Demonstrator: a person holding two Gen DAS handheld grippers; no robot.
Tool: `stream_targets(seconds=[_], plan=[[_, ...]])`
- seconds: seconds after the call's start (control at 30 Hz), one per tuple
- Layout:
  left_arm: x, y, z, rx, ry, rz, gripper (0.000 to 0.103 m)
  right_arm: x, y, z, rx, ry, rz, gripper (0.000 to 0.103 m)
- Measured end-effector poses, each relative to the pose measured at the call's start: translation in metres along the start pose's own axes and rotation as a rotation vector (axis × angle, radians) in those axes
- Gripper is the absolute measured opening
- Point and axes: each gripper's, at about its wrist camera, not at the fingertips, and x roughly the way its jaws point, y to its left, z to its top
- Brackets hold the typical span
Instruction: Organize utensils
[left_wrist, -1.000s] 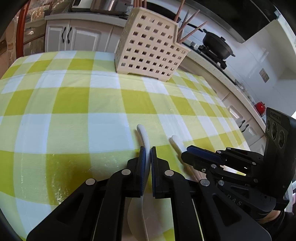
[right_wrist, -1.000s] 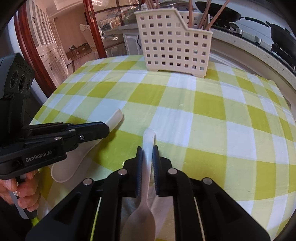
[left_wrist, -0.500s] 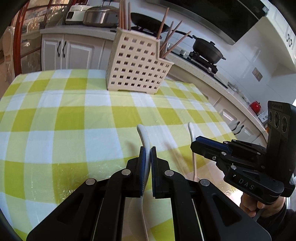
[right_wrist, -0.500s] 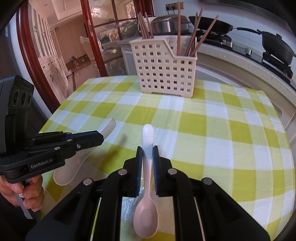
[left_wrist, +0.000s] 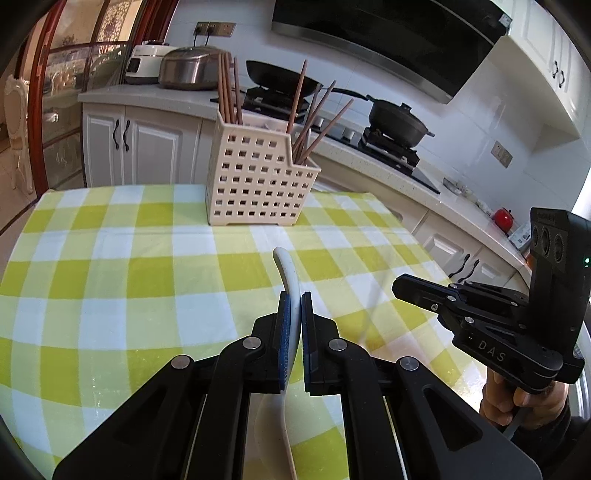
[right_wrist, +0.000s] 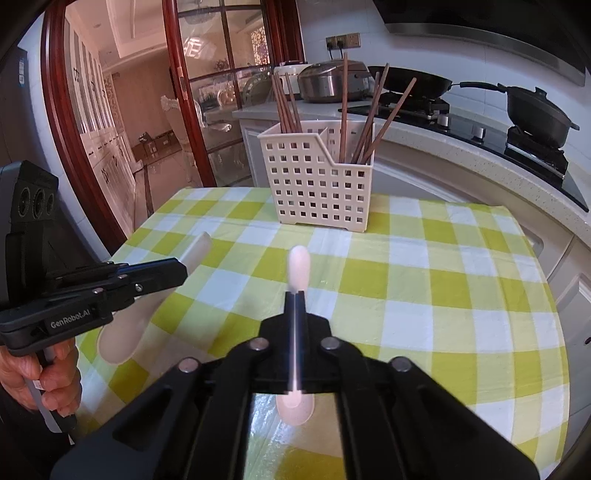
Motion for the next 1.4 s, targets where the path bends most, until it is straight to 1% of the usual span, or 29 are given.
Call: stream_targets(seconds=[0.1,0.23,0.27,0.3,0.33,0.37,0.43,0.5,0.53,0.67,0.83,0.93,0.97,1.0,1.07,1.37,1.4], plan=[[0.000,0.000,0.002,0.000,-0.004,-0.002,0.004,0.000,-0.001,0.000,0.000,-0.001,-0.005,0.000],[0.003,0.003,-0.001,-0.011,0.009,-0.001,0.004,0.008,-0.005,-0.003,0.018,0.030,-0.003,0.001],[0.004,0.004,-0.001,-0.014,0.011,0.001,0.004,0.011,-0.007,-0.004,0.025,0.046,0.000,0.012],[0.005,0.005,-0.001,-0.018,0.012,0.000,0.004,0.016,-0.010,-0.004,0.032,0.068,0.004,0.035],[0.005,0.005,-0.001,-0.019,0.013,0.000,0.004,0.019,-0.011,-0.005,0.036,0.072,0.004,0.045],[0.006,0.006,-0.002,-0.019,0.016,-0.001,0.004,0.023,-0.013,-0.005,0.034,0.076,0.001,0.047],[0.009,0.006,-0.003,-0.017,0.023,-0.002,0.004,0.033,-0.017,-0.005,0.030,0.101,-0.003,0.045],[0.011,0.006,-0.004,-0.020,0.030,-0.004,0.004,0.045,-0.022,-0.004,0.034,0.131,0.000,0.034],[0.013,0.007,-0.005,-0.021,0.033,-0.006,0.004,0.052,-0.024,-0.004,0.033,0.147,-0.007,0.033],[0.016,0.008,-0.007,-0.026,0.042,-0.003,0.004,0.072,-0.018,-0.007,0.009,0.199,0.004,0.032],[0.018,0.011,-0.007,-0.033,0.047,0.000,0.004,0.092,-0.012,-0.011,0.003,0.241,0.016,0.032],[0.020,0.012,-0.009,-0.034,0.054,-0.003,0.004,0.100,-0.010,-0.012,-0.001,0.248,0.017,0.032],[0.021,0.012,-0.009,-0.036,0.055,-0.003,0.004,0.103,-0.008,-0.013,-0.010,0.255,0.017,0.031],[0.022,0.013,-0.009,-0.038,0.057,-0.003,0.004,0.105,-0.008,-0.013,-0.015,0.260,0.014,0.025],[0.024,0.013,-0.009,-0.038,0.060,-0.006,0.004,0.115,-0.007,-0.013,-0.024,0.285,-0.001,0.018],[0.028,0.014,-0.011,-0.041,0.068,-0.008,0.004,0.131,0.000,-0.001,-0.103,0.307,-0.037,0.018],[0.028,0.014,-0.011,-0.042,0.069,-0.008,0.004,0.133,0.001,0.001,-0.111,0.306,-0.037,0.017]])
